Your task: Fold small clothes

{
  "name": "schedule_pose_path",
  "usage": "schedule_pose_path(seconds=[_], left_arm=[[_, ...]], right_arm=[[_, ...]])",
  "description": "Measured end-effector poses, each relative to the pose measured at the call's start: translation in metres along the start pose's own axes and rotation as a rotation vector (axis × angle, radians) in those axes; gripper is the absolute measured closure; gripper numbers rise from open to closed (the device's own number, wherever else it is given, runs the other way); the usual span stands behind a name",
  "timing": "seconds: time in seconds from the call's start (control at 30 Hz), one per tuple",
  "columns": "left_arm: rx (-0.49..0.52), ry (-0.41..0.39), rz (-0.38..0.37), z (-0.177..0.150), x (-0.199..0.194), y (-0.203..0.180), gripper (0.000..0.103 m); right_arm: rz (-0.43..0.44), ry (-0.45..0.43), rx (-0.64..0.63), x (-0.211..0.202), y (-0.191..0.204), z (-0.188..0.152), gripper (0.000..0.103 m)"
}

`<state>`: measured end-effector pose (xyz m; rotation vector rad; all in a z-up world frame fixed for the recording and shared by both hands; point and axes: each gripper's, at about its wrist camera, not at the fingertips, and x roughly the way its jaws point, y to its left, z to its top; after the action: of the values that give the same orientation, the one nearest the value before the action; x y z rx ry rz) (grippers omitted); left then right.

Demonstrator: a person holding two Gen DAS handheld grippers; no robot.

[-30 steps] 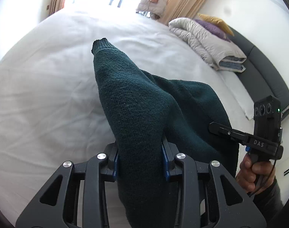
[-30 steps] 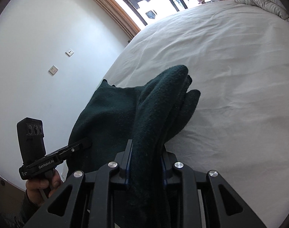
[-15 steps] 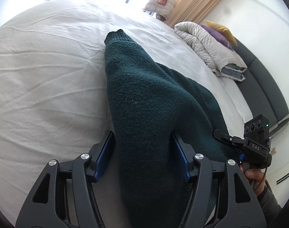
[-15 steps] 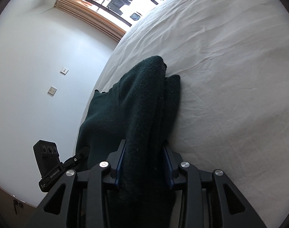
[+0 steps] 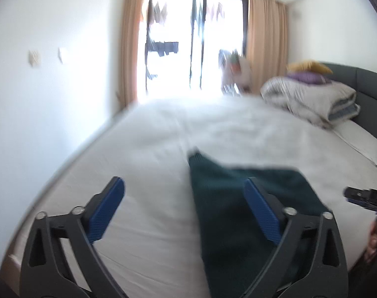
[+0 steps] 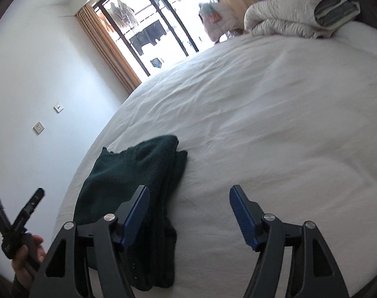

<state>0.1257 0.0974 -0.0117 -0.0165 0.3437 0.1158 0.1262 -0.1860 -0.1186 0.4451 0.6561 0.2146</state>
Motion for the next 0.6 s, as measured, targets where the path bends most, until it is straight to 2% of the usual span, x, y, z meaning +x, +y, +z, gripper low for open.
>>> schedule_pose_path(seconds=[0.07,0.17,0.2,0.3,0.4,0.5,0.6], left_arm=[[0.028,-0.118,0.062,0.013,-0.028,-0.004,0.000],[0.097,-0.288,0.196,0.032,-0.072,-0.021,0.000],[0.108,-0.327,0.219,0.038,-0.085,-0.025,0.000],[0.110,-0.430,0.231,0.050,-0.120,-0.035,0.000],[0.140,-0.439,0.159,0.063,-0.141,-0.045,0.000],[0.175,-0.396,0.116,0.073,-0.151,-0.053,0.000],[0.147,-0.319,0.080,0.072,-0.157,-0.059,0.000]], right_arm=[[-0.042,-0.093,-0.033,-0.027,0.005,0.005,0.017],[-0.111,-0.219,-0.076,-0.061,0.022,0.013,0.004],[-0.123,-0.267,-0.090,-0.073,0.028,0.017,0.000],[-0.150,-0.398,-0.142,-0.108,0.051,0.028,0.000],[-0.181,-0.528,-0.209,-0.143,0.073,0.036,0.000],[-0.174,-0.623,-0.258,-0.180,0.093,0.042,0.000],[-0.136,-0.640,-0.289,-0.199,0.107,0.047,0.000]])
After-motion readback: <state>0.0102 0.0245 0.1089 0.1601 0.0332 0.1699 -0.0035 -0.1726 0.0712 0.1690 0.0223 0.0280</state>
